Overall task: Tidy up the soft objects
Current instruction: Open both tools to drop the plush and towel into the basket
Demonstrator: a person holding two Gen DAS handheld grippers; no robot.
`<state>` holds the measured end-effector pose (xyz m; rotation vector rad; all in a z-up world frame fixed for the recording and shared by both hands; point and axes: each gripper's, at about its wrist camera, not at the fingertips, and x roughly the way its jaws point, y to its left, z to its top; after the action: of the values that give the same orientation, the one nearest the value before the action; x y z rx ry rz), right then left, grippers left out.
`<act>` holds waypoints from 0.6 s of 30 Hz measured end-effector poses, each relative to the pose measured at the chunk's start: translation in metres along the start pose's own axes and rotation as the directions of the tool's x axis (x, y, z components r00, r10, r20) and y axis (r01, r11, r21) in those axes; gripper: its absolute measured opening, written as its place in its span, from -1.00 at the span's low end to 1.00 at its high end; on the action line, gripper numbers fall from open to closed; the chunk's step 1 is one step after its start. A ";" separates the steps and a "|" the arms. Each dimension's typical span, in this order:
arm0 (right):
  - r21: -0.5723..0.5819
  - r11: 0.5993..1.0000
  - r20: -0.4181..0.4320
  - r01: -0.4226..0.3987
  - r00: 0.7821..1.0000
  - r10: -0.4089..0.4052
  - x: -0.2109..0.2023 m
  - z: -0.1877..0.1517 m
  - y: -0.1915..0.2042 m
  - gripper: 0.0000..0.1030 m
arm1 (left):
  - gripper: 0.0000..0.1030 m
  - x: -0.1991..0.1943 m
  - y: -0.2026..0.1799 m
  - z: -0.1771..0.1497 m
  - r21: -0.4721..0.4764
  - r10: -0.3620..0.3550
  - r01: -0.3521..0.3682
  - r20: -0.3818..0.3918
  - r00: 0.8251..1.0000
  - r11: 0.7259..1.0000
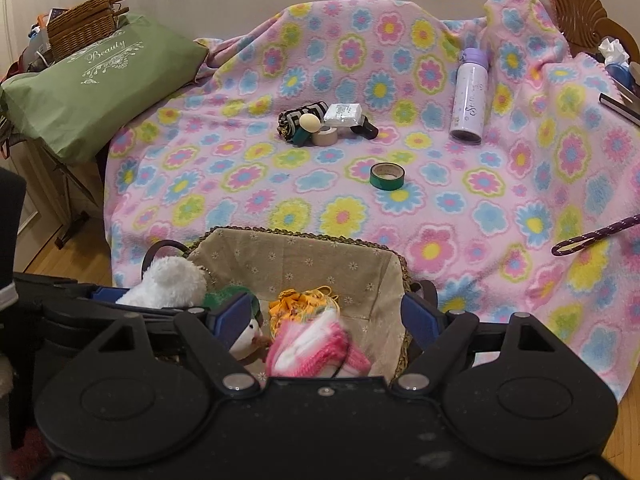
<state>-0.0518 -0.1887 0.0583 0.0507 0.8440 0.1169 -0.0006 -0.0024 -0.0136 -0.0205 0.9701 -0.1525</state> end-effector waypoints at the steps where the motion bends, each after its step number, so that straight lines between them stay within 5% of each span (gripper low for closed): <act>1: 0.002 1.000 0.000 0.000 1.000 0.000 0.000 0.000 -0.001 0.59 | 0.30 0.000 0.000 0.000 0.000 0.000 0.000 -0.003 1.000 1.000; 18: 0.011 1.000 -0.001 0.004 1.000 -0.004 -0.001 -0.001 -0.002 0.59 | 0.44 -0.006 -0.004 0.000 0.027 -0.004 0.003 0.030 1.000 1.000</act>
<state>-0.0530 -0.1905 0.0586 0.0591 0.8461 0.1084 -0.0043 -0.0054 -0.0079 0.0006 0.9381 -0.1686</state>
